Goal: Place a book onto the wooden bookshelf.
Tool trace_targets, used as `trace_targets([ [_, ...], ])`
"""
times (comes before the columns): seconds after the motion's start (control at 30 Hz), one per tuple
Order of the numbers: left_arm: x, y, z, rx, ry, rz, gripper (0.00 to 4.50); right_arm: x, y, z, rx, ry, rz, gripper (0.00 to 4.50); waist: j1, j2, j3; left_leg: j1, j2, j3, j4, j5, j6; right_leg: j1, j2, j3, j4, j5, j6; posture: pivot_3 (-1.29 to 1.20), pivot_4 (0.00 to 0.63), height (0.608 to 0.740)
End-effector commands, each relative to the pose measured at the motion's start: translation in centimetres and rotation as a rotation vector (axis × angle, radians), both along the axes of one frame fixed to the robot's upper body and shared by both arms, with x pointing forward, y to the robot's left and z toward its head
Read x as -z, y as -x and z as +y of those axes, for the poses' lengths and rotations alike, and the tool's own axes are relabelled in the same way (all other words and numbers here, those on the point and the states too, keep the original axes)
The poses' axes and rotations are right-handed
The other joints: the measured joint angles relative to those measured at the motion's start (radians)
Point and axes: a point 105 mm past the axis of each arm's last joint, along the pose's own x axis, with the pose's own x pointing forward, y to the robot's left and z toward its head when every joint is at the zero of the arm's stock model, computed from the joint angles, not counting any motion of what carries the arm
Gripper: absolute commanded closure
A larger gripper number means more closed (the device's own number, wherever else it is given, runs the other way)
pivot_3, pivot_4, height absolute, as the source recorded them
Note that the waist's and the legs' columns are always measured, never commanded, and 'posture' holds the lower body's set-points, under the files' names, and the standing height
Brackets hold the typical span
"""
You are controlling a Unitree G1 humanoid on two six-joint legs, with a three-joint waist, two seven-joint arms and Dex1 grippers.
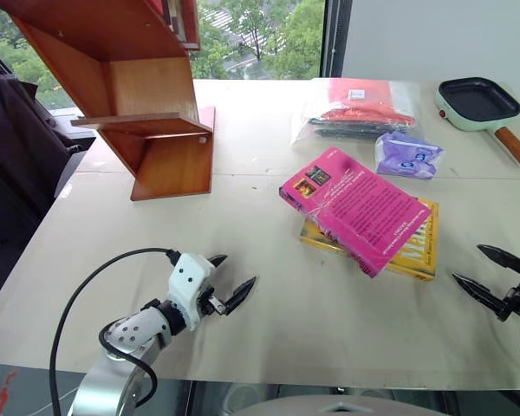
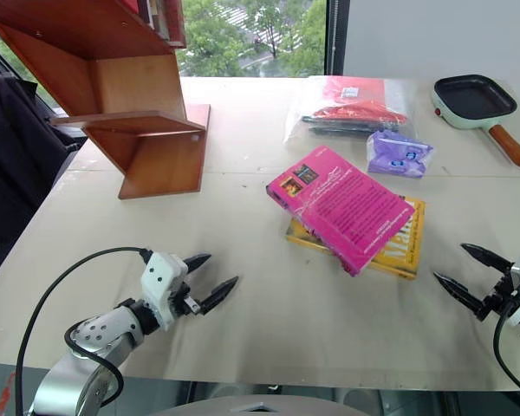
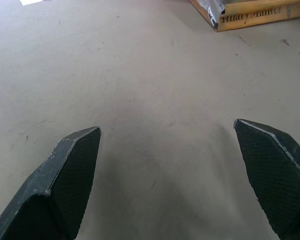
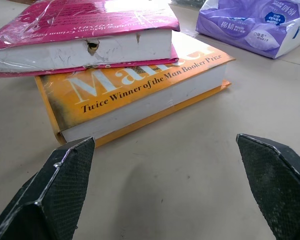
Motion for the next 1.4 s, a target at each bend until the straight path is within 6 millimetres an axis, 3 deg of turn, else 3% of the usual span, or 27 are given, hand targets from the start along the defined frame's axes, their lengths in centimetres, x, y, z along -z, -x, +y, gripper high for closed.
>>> trace_targets([
  [0.03, -1.0, 0.3, -0.6, 0.021, 0.013, -0.039, 0.08, -0.1, 0.1, -1.3, 0.029, 0.038, -0.006, 0.0, -0.001, 0.0, 0.0, 0.0, 0.0, 0.0, 0.0, 0.0, 0.0, 0.0, 0.0, 0.0, 0.0, 0.0, 0.0, 0.0, 0.15, 0.74],
  [0.17, -1.0, 0.6, -0.5, 0.01, 0.021, -0.039, 0.08, 0.9, 0.0, -2.1, 0.052, 0.066, 0.032, 0.0, -0.003, 0.0, 0.0, 0.0, 0.0, 0.001, 0.0, 0.0, 0.0, 0.0, 0.0, 0.001, 0.0, 0.0, 0.0, 0.0, 0.15, 0.74],
  [0.57, -1.2, 0.2, -0.3, 0.039, -0.009, -0.059, 0.08, 0.5, -0.9, -2.9, 0.106, 0.058, 0.017, 0.0, -0.005, 0.0, 0.0, 0.0, 0.001, 0.001, 0.0, 0.0, 0.0, 0.0, 0.001, 0.001, 0.0, 0.0, 0.0, 0.0, 0.15, 0.74],
  [0.77, -3.7, -1.0, 1.5, 0.215, -0.024, -0.034, 0.08, -2.2, -5.4, -3.2, 0.283, 0.098, 0.035, 0.0, -0.009, 0.0, 0.0, -0.001, 0.001, 0.002, 0.0, 0.0, 0.0, -0.004, 0.002, 0.003, 0.002, 0.0, 0.0, 0.0, 0.15, 0.74],
  [0.97, -7.6, -2.1, 1.6, 0.402, -0.066, -0.067, 0.08, -6.0, -10.7, -1.2, 0.291, 0.079, -0.041, 0.0, -0.01, 0.0, 0.0, -0.001, 0.003, 0.008, 0.0, 0.0, 0.0, -0.007, 0.008, 0.01, 0.004, 0.001, -0.001, 0.0, 0.15, 0.74],
  [1.07, -9.3, -2.7, 1.7, 0.443, -0.07, -0.095, 0.0, -6.4, -12.1, 0.4, 0.233, 0.065, -0.047, 0.9, -0.008, -0.001, 0.0, -0.002, 0.003, 0.01, -0.001, 0.003, -0.004, -0.009, 0.009, 0.011, 0.004, 0.001, -0.001, 0.0, 0.15, 0.74],
  [1.2, -11.7, -3.5, 1.7, 0.461, -0.075, -0.167, 0.0, -6.4, -13.7, 2.5, 0.157, 0.092, -0.055, 2.84, -0.011, -0.002, 0.001, -0.006, 0.003, 0.011, -0.001, 0.002, -0.003, -0.012, 0.008, 0.012, 0.0, 0.002, -0.001, 0.0, 0.15, 0.74],
  [1.3, -12.4, -3.6, 1.7, 0.463, -0.092, -0.192, 0.0, -6.6, -14.6, 3.8, 0.111, 0.083, -0.061, 4.15, -0.021, -0.003, 0.001, -0.007, 0.003, 0.013, -0.001, 0.001, -0.003, -0.014, 0.008, 0.014, 0.0, 0.002, 0.0, 0.0, 0.15, 0.74],
  [1.33, -12.6, -3.6, 1.7, 0.461, -0.094, -0.199, 0.0, -6.5, -14.6, 4.2, 0.09, 0.086, -0.058, 4.42, -0.025, -0.003, 0.001, -0.007, 0.003, 0.013, -0.002, 0.001, -0.003, -0.014, 0.007, 0.014, 0.0, 0.002, 0.0, 0.0, 0.15, 0.74],
  [1.4, -12.9, -3.5, 1.5, 0.463, -0.092, -0.203, 0.0, -6.3, -14.6, 4.9, 0.048, 0.087, -0.047, 4.42, -0.031, -0.003, 0.002, -0.007, 0.003, 0.013, -0.002, 0.001, -0.003, -0.014, 0.007, 0.014, 0.0, 0.002, 0.0, 0.0, 0.15, 0.74],
])
